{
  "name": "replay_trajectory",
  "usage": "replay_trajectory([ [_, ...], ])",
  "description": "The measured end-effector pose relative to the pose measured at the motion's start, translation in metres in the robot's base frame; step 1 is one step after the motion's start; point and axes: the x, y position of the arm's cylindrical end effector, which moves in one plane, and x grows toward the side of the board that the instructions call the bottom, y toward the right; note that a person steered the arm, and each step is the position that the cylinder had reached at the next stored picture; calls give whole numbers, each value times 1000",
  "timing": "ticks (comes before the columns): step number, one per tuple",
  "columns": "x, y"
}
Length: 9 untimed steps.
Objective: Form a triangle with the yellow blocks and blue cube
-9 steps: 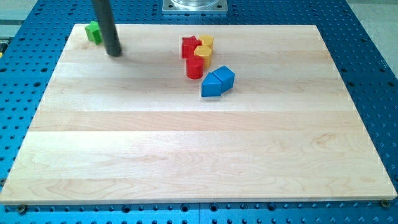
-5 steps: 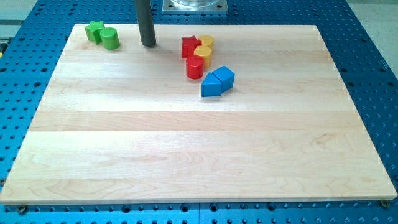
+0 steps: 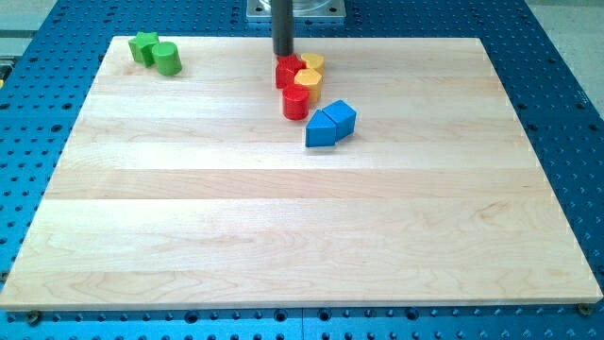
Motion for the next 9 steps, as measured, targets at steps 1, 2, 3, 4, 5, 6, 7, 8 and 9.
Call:
replay_trajectory([
  [1,61,70],
  [2,104,99],
  [3,138,113],
  [4,150,85],
  [5,151,72],
  [6,154,69],
  [7,180,48],
  [8,130,52],
  [9,145,-35],
])
